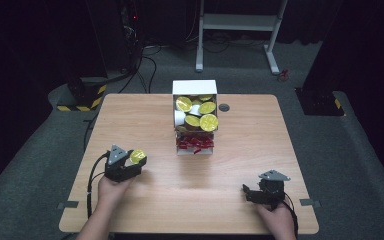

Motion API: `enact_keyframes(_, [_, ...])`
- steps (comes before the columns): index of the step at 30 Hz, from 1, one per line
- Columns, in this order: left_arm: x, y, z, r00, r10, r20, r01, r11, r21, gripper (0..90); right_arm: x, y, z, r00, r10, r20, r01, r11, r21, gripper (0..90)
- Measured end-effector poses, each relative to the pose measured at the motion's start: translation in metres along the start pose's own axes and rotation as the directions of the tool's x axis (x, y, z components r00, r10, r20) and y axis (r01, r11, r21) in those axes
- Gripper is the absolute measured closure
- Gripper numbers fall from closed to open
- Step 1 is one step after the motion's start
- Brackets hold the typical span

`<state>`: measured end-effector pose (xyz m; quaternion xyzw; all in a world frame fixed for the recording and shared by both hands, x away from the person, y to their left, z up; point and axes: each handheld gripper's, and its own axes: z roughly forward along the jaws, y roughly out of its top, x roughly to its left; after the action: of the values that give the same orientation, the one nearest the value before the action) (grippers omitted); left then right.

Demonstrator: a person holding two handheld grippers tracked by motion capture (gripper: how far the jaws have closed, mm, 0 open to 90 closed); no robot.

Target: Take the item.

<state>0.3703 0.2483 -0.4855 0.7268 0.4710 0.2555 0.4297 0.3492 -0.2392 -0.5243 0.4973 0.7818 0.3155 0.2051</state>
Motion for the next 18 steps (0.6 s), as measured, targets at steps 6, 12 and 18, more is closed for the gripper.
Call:
enact_keyframes(6, [0.003, -0.004, 0.007, 0.9999, -0.002, -0.010, 0.002, 0.9999, 0.012, 38.2, 0.000, 0.000, 0.000, 1.0000, -0.001, 0.001, 0.001, 1.000, -0.001, 10.1])
enact_keyframes(12, [0.004, -0.006, 0.015, 0.9997, -0.012, -0.021, 0.012, 0.9997, 0.020, 38.2, 0.000, 0.000, 0.000, 1.0000, -0.001, 0.001, 0.001, 1.000, -0.001, 10.2])
enact_keyframes(18, [0.005, -0.007, 0.025, 0.9992, -0.014, -0.037, 0.015, 0.9995, 0.029, 38.2, 0.000, 0.000, 0.000, 1.0000, -0.001, 0.001, 0.001, 1.000, -0.001, 10.2])
